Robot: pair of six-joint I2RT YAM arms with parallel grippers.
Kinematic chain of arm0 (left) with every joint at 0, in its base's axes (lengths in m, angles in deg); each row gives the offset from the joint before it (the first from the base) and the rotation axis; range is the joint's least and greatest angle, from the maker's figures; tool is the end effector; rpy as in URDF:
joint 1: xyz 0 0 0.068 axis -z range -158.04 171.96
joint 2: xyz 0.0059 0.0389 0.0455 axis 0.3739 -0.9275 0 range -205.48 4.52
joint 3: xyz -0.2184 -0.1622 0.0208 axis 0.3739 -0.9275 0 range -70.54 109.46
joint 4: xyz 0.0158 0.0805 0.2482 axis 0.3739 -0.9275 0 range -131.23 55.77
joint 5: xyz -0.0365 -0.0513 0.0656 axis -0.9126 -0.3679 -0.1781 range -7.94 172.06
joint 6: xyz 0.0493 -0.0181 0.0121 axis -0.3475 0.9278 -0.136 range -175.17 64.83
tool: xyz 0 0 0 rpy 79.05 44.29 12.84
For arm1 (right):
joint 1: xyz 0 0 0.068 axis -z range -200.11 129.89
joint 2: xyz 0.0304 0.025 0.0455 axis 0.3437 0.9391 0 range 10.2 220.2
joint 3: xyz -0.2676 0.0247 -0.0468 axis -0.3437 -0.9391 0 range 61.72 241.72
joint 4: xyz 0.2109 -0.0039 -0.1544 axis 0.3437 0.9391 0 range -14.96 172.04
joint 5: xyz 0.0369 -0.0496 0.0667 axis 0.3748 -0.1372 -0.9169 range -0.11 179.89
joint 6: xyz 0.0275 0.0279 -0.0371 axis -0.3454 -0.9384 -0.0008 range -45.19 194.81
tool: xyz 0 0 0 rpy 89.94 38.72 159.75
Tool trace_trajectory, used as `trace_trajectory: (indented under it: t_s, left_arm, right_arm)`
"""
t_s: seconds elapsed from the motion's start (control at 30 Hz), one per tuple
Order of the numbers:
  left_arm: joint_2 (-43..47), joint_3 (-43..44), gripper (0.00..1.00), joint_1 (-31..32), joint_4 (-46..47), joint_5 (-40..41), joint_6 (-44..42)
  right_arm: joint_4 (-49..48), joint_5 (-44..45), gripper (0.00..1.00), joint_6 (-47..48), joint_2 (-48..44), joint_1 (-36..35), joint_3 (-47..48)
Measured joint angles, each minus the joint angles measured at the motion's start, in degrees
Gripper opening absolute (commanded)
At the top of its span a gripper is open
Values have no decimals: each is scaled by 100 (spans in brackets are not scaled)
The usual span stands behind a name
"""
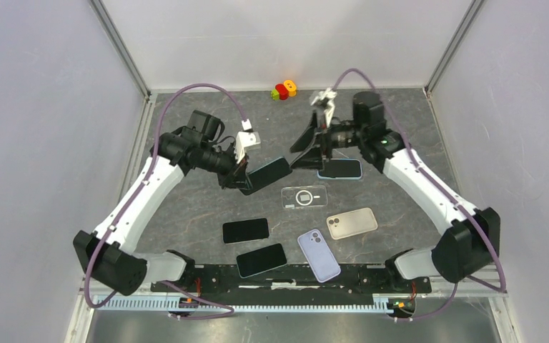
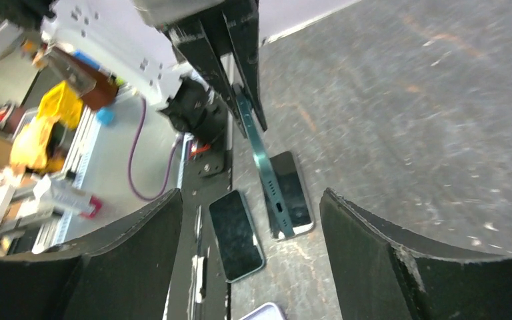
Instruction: Put the phone into the phone case
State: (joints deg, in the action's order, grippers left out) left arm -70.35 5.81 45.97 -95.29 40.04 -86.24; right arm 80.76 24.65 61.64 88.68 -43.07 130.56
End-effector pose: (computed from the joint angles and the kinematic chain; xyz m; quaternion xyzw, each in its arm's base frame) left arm 0.2144 -0.1216 0.3480 0.4999 0.7552 -0.3302 0.2658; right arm 0.2677 0.1487 0.3668 -0.3828 0.6394 0.5659 0.3526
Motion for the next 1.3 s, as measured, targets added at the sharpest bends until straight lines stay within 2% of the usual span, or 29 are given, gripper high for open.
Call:
trace_trajectory:
  t_s: [0.17, 0.3, 0.37, 0.47, 0.53, 0.6, 0.67, 0.83, 1.0, 1.13, 1.3]
  left_arm:
    - [358, -216, 2, 46, -90, -63, -643]
    - [498, -310, 2, 57, -105, -120, -850]
    - [533, -376, 2, 68, -107, -157, -905]
    - [562, -461, 4, 87, -111, -155, -909]
    - [564, -511, 13, 76, -149, -179, -879]
    - [566, -535, 45, 33, -240, -267, -748]
    - [595, -564, 98, 13, -247, -256, -721]
    - [1019, -857, 100, 101, 450, 52, -522]
    - [2009, -1703, 100, 98, 1843, 756, 61]
    - [2623, -2428, 100, 98, 3067, 1399, 780]
    - [2736, -2977, 100, 98, 4063, 2201, 1967]
  right_arm:
    - [1054, -4, 63, 802, 597, -758, 428]
    - [1777, 162, 52, 1351, 857, -1058, 706]
    - [1976, 234, 40, 1517, 870, -1113, 723]
    - [2105, 251, 15, 1617, 870, -1163, 734]
    - [2098, 284, 0, 1731, 870, -1198, 737]
    - [2055, 295, 0, 1976, 868, -1246, 737]
    - [2050, 341, 0, 1943, 857, -1279, 737]
    - [2098, 656, 0, 1657, 859, -1272, 699]
    - [2090, 1163, 0, 1379, 859, -1241, 568]
    - [2022, 1543, 0, 1029, 831, -1115, 256]
    - [1801, 1928, 0, 411, 581, -485, -450]
